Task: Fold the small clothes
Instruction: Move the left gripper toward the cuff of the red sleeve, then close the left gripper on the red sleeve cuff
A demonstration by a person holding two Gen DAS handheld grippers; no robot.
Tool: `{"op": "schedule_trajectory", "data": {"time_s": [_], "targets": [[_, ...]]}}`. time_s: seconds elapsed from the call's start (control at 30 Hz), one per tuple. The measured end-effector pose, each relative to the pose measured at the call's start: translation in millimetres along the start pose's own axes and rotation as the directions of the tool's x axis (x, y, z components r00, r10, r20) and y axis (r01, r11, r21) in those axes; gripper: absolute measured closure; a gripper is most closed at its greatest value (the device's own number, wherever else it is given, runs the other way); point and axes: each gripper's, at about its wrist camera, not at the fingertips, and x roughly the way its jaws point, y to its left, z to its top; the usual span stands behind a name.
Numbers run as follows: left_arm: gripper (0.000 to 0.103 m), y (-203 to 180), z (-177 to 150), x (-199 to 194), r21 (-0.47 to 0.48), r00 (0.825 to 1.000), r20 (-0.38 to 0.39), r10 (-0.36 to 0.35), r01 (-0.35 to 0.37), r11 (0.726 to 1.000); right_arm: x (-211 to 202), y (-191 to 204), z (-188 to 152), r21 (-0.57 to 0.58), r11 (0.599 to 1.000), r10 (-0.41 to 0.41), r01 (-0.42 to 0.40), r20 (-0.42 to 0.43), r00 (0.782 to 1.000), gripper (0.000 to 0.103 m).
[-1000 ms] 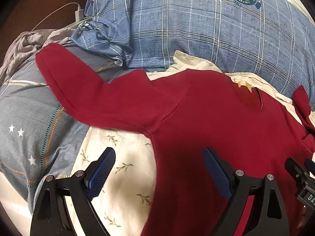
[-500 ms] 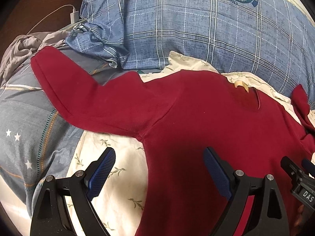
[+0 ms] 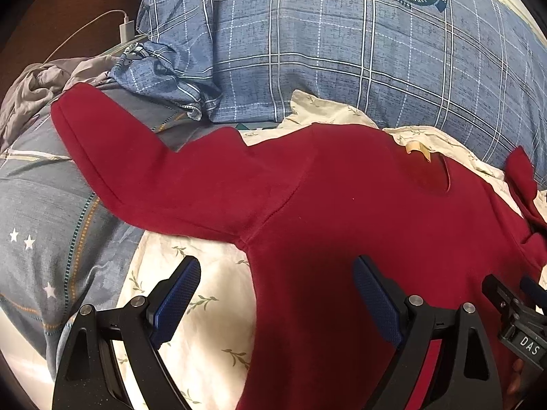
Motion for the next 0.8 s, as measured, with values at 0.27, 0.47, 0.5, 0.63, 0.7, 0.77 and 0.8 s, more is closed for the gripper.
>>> {"op": "schedule_trajectory", "data": {"time_s": [0.27,0.47,0.5,0.63,0.7,0.77,0.8], "targets": [[0.012,37.9,22.3,-0.2,-0.046,0.998,0.020,0.059,-0.058,0.997,4.3,0.5,-1.6,0.003,1.000,0.017,-0.017,-0.017,1.000,0.000],[0.012,101.2,57.1,-7.3,-0.143,0.973,0.083,0.213,-0.200,0.969,7.3,2.1,-1.0,-0.001,1.000,0.030,-0.030,-0.022,0.999,0.000],[0.012,110.9,63.0,-6.9,-0.157,0.966,0.085,0.246,-0.231,0.960,8.0,3.1,-0.8,-0.005,1.000,0.031,-0.031,-0.025,0.999,0.000],[0.012,147.1,82.1,3.5,-0.217,0.934,0.061,0.351,-0.331,0.918,10.8,6.9,-3.1,-0.016,0.999,0.035,-0.035,-0.034,0.999,0.000],[0.013,158.4,89.1,10.8,-0.238,0.925,0.044,0.379,-0.358,0.903,11.6,8.0,-3.7,-0.020,0.999,0.035,-0.036,-0.037,0.999,0.000],[0.013,167.5,99.7,21.6,-0.252,0.917,0.027,0.398,-0.379,0.890,11.6,8.8,-3.7,-0.023,0.999,0.037,-0.038,-0.038,0.999,0.000],[0.013,171.3,105.7,29.2,-0.253,0.910,0.016,0.414,-0.397,0.882,11.7,9.1,-3.6,-0.024,0.999,0.039,-0.040,-0.040,0.998,0.000]]}}
